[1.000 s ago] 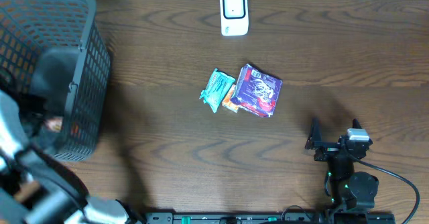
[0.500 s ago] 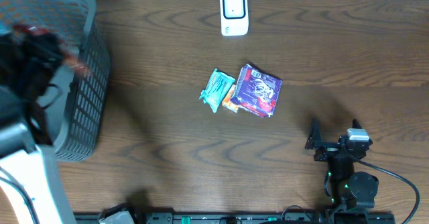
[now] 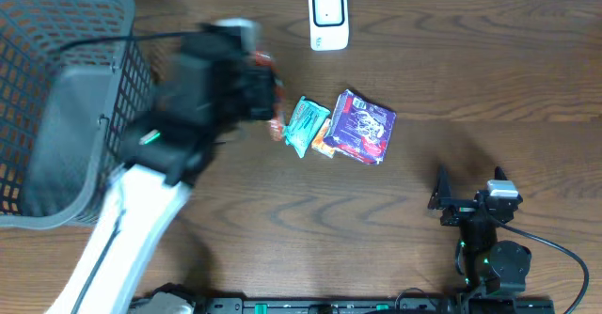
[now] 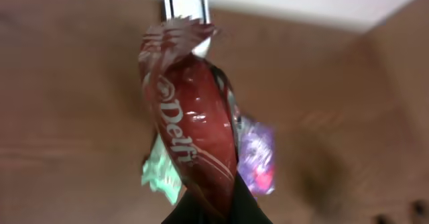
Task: Scan the item barcode
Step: 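Carry red chocolate bar out and place it left of wipes, then reach right gripper to the purple snack bag and grasp it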
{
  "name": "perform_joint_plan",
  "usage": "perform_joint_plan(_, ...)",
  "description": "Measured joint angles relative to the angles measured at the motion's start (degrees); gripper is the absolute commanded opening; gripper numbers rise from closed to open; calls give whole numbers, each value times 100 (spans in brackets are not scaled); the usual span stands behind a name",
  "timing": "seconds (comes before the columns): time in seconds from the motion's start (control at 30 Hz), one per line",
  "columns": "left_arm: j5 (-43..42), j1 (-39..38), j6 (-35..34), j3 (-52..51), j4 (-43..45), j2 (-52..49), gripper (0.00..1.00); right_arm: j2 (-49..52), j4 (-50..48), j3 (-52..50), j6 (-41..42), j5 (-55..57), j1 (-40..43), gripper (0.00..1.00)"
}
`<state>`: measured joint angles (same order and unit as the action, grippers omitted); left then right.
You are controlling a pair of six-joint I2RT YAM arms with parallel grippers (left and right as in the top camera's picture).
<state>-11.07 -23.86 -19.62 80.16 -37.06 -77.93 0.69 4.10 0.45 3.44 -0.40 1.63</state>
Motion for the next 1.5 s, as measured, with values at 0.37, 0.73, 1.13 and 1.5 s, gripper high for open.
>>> perform_joint_plan(0.37, 909, -391, 70, -2, 151, -2785, 17, 0, 0, 0, 0, 0, 0, 99)
perform_joint_plan(0.73, 1062, -387, -44, -11, 28, -2704, 84, 0, 0, 0, 0, 0, 0, 99)
perform_joint_plan(1.13, 1126, 682, -763, -2, -2024, -638, 98, 0, -2, 0, 0, 0, 0, 99)
perform_joint_plan(1.5, 1128, 1128, -785, -4, -2896, -435, 98, 4, -597, -9, 107, -7, 0, 99)
